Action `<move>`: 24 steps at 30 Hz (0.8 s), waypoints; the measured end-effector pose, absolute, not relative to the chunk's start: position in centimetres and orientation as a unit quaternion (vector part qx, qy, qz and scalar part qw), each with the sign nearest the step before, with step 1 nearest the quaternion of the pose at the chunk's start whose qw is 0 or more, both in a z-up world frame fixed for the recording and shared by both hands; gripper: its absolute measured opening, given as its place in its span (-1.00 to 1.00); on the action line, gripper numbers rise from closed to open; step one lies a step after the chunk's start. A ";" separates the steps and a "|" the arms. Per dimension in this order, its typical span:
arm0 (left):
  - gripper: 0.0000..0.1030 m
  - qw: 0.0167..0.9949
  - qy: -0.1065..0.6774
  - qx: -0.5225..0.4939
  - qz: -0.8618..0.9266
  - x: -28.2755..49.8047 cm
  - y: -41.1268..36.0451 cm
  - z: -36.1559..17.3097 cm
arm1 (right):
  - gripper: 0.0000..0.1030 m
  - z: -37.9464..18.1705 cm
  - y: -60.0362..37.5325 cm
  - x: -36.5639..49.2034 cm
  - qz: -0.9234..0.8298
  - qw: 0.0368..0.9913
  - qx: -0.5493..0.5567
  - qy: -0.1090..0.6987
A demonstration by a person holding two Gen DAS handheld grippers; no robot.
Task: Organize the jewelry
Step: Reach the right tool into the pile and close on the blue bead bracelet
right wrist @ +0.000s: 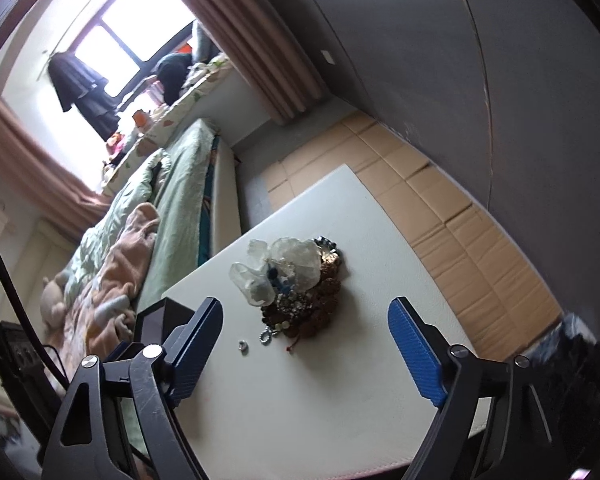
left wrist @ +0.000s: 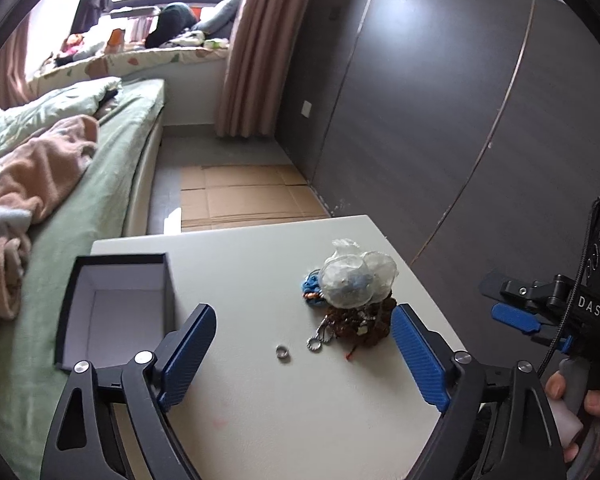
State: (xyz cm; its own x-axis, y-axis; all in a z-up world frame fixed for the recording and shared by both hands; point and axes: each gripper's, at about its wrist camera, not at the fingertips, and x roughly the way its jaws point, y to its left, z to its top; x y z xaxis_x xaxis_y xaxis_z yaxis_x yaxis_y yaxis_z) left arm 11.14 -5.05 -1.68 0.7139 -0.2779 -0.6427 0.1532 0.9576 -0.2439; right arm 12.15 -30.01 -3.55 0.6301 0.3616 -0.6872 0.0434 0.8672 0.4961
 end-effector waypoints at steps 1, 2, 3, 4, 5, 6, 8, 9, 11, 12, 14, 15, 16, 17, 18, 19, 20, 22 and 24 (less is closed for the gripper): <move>0.69 0.920 0.362 -0.086 -0.120 11.7 -5.3 -1.9 | 0.61 -3.8 -30.2 12.4 0.089 0.868 0.245 0.423; 0.69 0.920 0.364 -0.086 -0.122 12.1 -5.5 -2.1 | 0.60 -4.0 -30.2 12.6 0.085 0.865 0.250 0.426; 0.67 0.918 0.366 -0.088 -0.125 12.6 -5.7 -2.4 | 0.59 -4.2 -30.2 12.8 0.081 0.863 0.255 0.428; 0.65 0.916 0.368 -0.091 -0.129 13.0 -5.7 -2.6 | 0.59 -4.3 -30.3 13.1 0.078 0.862 0.258 0.430; 0.63 0.914 0.371 -0.094 -0.134 13.5 -5.9 -2.8 | 0.58 -4.5 -30.4 13.3 0.075 0.860 0.262 0.431; 0.62 0.912 0.374 -0.096 -0.139 14.0 -6.1 -3.1 | 0.58 -4.6 -30.4 13.5 0.073 0.858 0.268 0.432; 0.62 0.906 0.384 -0.098 -0.149 15.0 -6.5 -3.8 | 0.58 -4.9 -30.5 14.0 0.072 0.854 0.280 0.433; 0.61 0.904 0.389 -0.095 -0.150 15.6 -6.8 -4.1 | 0.58 -5.1 -30.6 14.2 0.070 0.852 0.285 0.433; 0.57 0.903 0.393 -0.089 -0.150 16.3 -7.2 -4.6 | 0.58 -5.3 -30.6 14.6 0.067 0.850 0.291 0.434; 0.51 0.901 0.396 -0.089 -0.153 16.6 -7.3 -4.9 | 0.58 -5.3 -30.6 14.9 0.065 0.849 0.292 0.435; 0.49 0.896 0.403 -0.092 -0.161 17.4 -7.5 -5.4 | 0.58 -5.5 -30.6 15.3 0.064 0.847 0.297 0.437; 0.49 0.895 0.404 -0.094 -0.165 17.8 -7.6 -5.6 | 0.58 -5.6 -30.6 15.6 0.063 0.845 0.299 0.438; 0.49 0.893 0.406 -0.095 -0.170 18.1 -7.7 -5.8 | 0.58 -5.7 -30.7 15.8 0.062 0.844 0.300 0.440; 0.49 0.891 0.407 -0.096 -0.175 18.4 -7.9 -6.0 | 0.58 -5.8 -30.7 16.1 0.060 0.843 0.302 0.442; 0.49 0.890 0.407 -0.095 -0.181 18.6 -8.2 -6.1 | 0.58 -5.9 -30.7 16.3 0.060 0.842 0.304 0.442; 0.49 0.890 0.406 -0.092 -0.185 18.9 -8.5 -6.2 | 0.58 -5.8 -30.7 16.4 0.060 0.841 0.306 0.442; 0.49 0.890 0.406 -0.089 -0.188 19.1 -8.8 -6.4 | 0.58 -5.8 -30.7 16.7 0.059 0.840 0.308 0.442; 0.49 0.889 0.407 -0.083 -0.191 19.6 -9.2 -6.8 | 0.58 -5.9 -30.7 17.1 0.059 0.840 0.312 0.441; 0.49 0.890 0.405 -0.084 -0.191 20.1 -9.5 -7.2 | 0.58 -6.0 -30.6 17.6 0.059 0.838 0.316 0.442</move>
